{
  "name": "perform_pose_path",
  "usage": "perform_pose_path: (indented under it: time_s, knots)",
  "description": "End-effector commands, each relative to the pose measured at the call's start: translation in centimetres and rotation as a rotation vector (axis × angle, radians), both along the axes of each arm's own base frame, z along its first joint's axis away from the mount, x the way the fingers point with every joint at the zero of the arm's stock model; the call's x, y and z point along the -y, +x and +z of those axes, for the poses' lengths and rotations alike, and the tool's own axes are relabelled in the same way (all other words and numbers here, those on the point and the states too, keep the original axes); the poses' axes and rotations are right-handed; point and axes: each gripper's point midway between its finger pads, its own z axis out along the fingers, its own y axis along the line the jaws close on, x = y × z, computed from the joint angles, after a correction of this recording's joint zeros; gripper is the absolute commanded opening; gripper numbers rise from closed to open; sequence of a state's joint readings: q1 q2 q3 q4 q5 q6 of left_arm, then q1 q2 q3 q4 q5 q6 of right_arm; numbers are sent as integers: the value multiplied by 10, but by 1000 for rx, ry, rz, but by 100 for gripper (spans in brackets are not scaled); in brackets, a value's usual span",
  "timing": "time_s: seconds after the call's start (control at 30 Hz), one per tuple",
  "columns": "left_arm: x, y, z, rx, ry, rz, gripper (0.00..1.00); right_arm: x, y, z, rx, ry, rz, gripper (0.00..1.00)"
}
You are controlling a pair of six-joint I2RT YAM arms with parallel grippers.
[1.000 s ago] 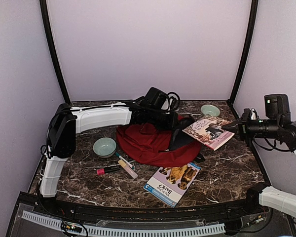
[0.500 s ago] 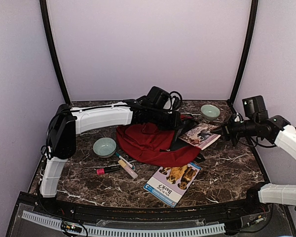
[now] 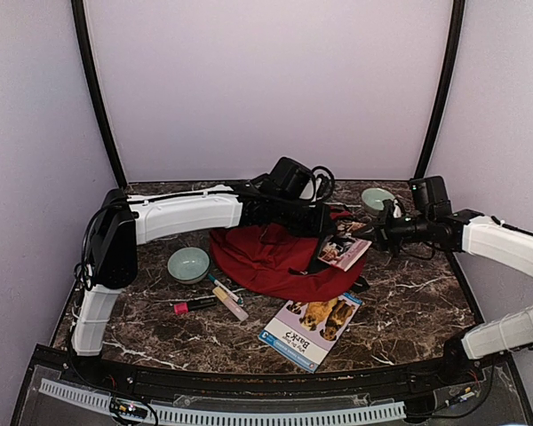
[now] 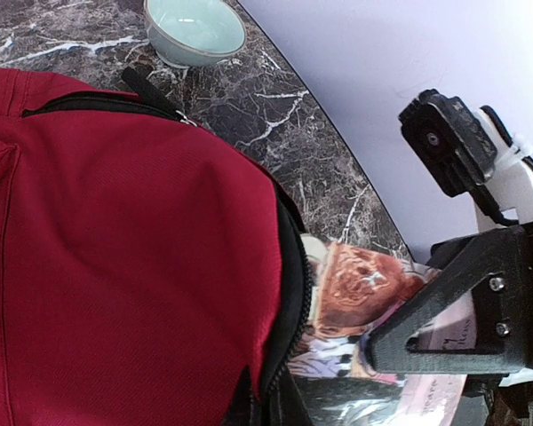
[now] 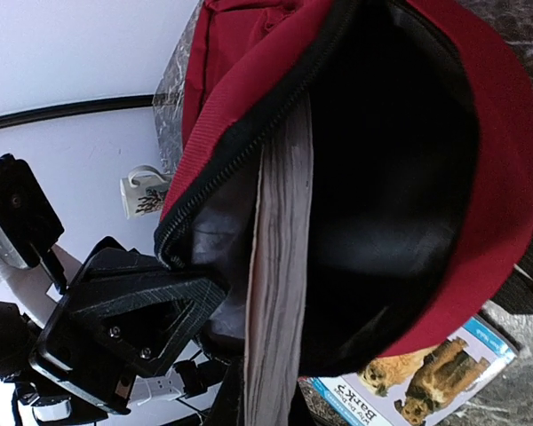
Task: Pack the student bag
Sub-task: Place the book in the largest pocket of the bag.
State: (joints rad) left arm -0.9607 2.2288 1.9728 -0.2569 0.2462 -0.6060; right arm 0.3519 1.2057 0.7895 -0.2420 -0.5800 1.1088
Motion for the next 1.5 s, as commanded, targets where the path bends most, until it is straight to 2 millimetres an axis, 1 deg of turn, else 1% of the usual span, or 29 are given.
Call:
perform_pose_path:
  time_s: [0.0, 0.23, 0.37, 0.47, 0.6, 0.67, 0.8, 0.87, 0.93, 1.0, 1.03, 1.1, 1.23, 1.33, 1.4, 1.47]
  knots:
    - [1, -3, 35, 49, -32, -13, 0, -26, 15, 17, 155, 97, 135, 0]
    - [-7, 1, 43, 59, -8, 29, 0, -41, 27, 18, 237, 146, 220, 0]
    - [-17, 5, 44, 52, 32, 71, 0, -49, 32, 11, 238, 167, 268, 0]
    - [-19, 5, 49, 48, 25, 88, 0, -54, 37, 4, 232, 181, 288, 0]
    - [-23, 6, 54, 46, 32, 106, 0, -61, 47, 1, 230, 198, 314, 0]
    - [-25, 6, 56, 45, 32, 116, 0, -65, 56, -3, 231, 201, 320, 0]
    - [-25, 5, 60, 24, 13, 127, 0, -68, 72, -2, 269, 211, 294, 0]
    - [-23, 4, 57, 8, 8, 131, 0, -70, 81, -2, 283, 211, 273, 0]
    - [-23, 4, 56, 1, 6, 139, 0, -68, 90, 0, 313, 194, 235, 0]
    - [-22, 3, 57, -7, -1, 146, 0, -64, 97, 9, 380, 179, 191, 0]
    - [-22, 3, 58, -9, -7, 148, 0, -61, 98, 8, 404, 171, 167, 0]
    - [-20, 3, 58, -14, -16, 152, 0, -57, 104, 14, 482, 150, 117, 0]
    - [-17, 3, 56, -29, -39, 156, 0, -54, 115, 7, 555, 107, 59, 0]
    - [-14, 2, 51, -40, -54, 155, 0, -62, 118, 0, 556, 103, 62, 0]
    - [-13, 2, 49, -40, -58, 151, 0, -69, 116, -3, 547, 92, 91, 1]
    - [-13, 2, 47, -36, -55, 146, 0, -69, 110, -7, 533, 60, 116, 3]
